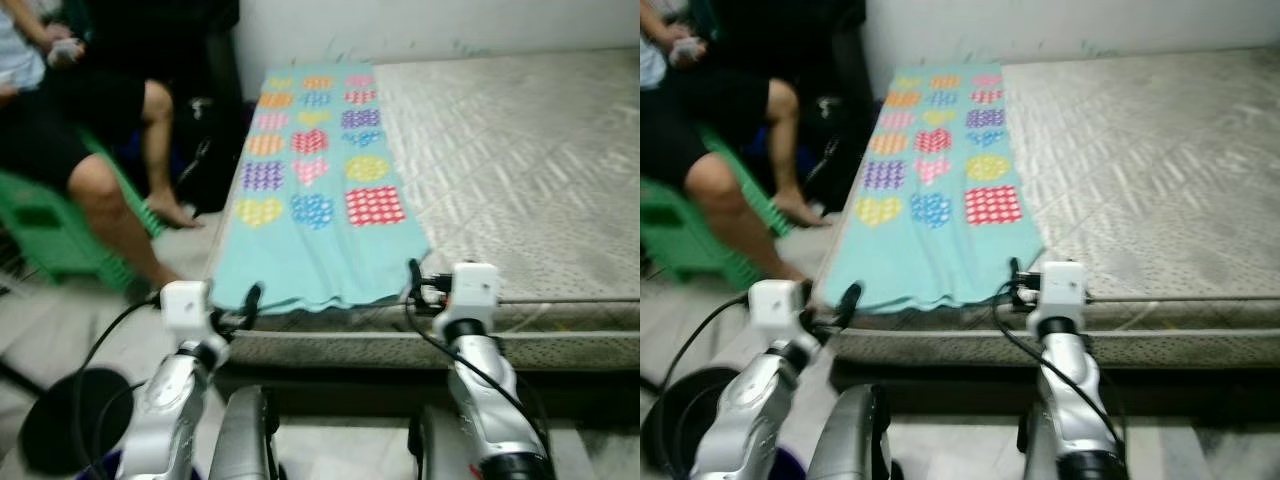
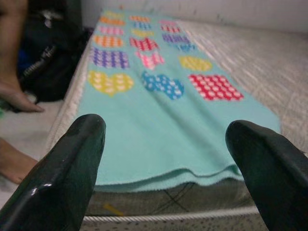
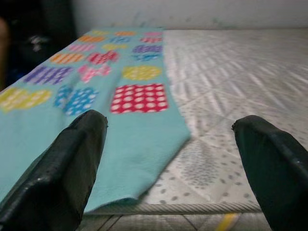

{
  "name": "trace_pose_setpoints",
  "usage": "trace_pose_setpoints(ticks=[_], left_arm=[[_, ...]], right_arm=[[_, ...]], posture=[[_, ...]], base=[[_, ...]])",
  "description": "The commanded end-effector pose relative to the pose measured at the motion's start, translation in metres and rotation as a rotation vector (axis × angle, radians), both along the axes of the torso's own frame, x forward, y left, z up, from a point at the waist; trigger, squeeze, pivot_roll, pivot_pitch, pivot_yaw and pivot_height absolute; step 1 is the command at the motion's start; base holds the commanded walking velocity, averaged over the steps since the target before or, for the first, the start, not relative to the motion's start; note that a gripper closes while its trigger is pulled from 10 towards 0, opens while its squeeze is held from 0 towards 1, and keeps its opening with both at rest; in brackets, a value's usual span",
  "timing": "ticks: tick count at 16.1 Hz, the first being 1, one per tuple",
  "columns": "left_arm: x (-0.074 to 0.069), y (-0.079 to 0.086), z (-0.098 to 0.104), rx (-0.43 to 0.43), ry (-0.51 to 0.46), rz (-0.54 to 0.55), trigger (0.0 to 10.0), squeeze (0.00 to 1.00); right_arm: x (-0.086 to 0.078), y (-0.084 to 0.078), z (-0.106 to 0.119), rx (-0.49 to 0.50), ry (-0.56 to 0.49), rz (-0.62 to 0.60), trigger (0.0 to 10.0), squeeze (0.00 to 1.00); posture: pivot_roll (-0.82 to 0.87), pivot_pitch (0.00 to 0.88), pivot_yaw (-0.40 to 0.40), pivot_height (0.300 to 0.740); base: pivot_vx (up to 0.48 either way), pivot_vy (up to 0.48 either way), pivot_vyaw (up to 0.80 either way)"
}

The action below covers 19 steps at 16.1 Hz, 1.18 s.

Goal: Clean up the room

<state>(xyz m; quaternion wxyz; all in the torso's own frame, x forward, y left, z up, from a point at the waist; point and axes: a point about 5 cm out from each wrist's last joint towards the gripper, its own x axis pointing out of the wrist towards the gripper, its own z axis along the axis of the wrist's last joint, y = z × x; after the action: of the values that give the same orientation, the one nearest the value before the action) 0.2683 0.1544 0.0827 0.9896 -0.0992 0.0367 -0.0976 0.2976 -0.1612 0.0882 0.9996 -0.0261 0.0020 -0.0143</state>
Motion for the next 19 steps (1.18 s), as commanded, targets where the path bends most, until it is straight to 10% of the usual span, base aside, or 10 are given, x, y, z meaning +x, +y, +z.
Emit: trace_pose_setpoints(ticks=[1, 19], left_arm=[[-0.0041, 0.0058, -0.0027, -0.010, 0.013, 0.009, 10.0, 0.00], [-0.0052, 0.0021, -0.0026, -0.037, 0.015, -0.022, 10.0, 0.00]], right_arm=[[0.0031, 0.0066, 0.0039, 0.011, -0.010, 0.024, 10.0, 0.00], [0.0031, 0.0059, 0.0030, 0.010, 0.000, 0.023, 10.0, 0.00]], posture=[[-0.07, 0.048, 0.110, 0.575], [-0.08, 0.058, 0.109, 0.575]], base=[[0.000, 0.000, 0.00], [0.156, 0.000, 0.00]])
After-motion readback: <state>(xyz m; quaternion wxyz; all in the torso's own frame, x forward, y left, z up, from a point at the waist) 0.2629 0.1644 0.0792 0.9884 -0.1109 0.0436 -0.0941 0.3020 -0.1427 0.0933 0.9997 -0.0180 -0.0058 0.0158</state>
